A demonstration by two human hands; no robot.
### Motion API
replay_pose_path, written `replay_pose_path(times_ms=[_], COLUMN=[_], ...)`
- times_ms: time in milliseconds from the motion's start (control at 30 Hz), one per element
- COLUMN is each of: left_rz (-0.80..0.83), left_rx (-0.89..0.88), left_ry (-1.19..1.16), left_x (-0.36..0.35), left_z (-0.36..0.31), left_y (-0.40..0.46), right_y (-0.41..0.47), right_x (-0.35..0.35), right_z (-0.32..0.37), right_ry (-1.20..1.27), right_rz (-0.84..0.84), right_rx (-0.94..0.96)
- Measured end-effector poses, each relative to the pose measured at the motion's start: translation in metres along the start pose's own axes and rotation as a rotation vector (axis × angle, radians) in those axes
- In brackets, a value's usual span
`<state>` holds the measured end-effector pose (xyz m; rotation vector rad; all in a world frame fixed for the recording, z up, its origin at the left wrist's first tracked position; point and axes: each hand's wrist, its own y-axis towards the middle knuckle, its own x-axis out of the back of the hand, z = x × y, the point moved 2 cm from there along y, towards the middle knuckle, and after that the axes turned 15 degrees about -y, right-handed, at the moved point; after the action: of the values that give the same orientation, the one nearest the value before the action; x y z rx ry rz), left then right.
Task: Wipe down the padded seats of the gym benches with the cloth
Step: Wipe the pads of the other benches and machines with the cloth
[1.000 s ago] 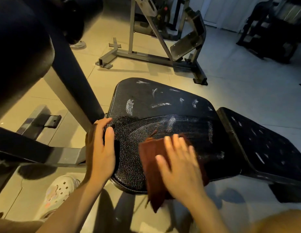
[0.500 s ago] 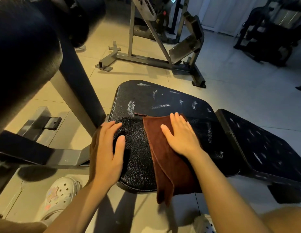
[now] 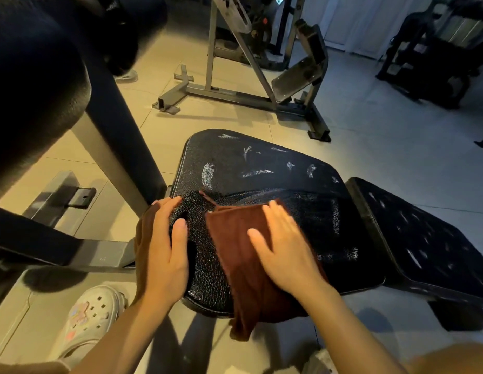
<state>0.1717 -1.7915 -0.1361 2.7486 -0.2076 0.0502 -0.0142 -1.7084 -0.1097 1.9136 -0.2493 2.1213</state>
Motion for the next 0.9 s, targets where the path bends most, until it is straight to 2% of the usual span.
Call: replay_pose_path(times_ms=[100,267,367,500,567,667,767,833,900], left_rz=[-0.010,0.041,0.043,0.063,0.091,0.114,0.084,0.066,0.062], left_rx=[-0.021,-0.091,-0.074,-0.042,-0.021,-0.059,-0.085,-0.082,-0.072], left_ry=[0.008,0.021,0.027,0.008,0.004,0.009,0.023,0.015,0.007], left_x=[-0.001,-0.002,-0.001,-0.002,-0.002,0.000,0.001,-0.001,-0.002], left_z=[-0.001,-0.005,-0.004,-0.002,0.001,0.004,0.002,0.000,0.000], left_y=[0.002,0.006,0.006,0.005,0.005,0.007,0.007,0.006,0.006], right_y=[0.010,0.043,0.041,0.003,-0.012,-0.013,0.000,0.011,0.018], right_x=[-0.005,-0.003,-0.002,-0.002,-0.002,-0.004,-0.007,-0.005,-0.003], right_z=[-0.025,-0.030,-0.008,0.059,0.070,0.054,0.006,-0.026,-0.036], right_ry=[-0.089,-0.142,-0.103,0.044,0.051,0.058,-0.062,-0.117,-0.109], right_rz=[0.041,0.084,0.085,0.024,0.015,0.013,-0.013,0.042,0.066], right_rx=[-0.104,-0.141,-0.021,0.294,0.344,0.291,0.087,-0.038,-0.092])
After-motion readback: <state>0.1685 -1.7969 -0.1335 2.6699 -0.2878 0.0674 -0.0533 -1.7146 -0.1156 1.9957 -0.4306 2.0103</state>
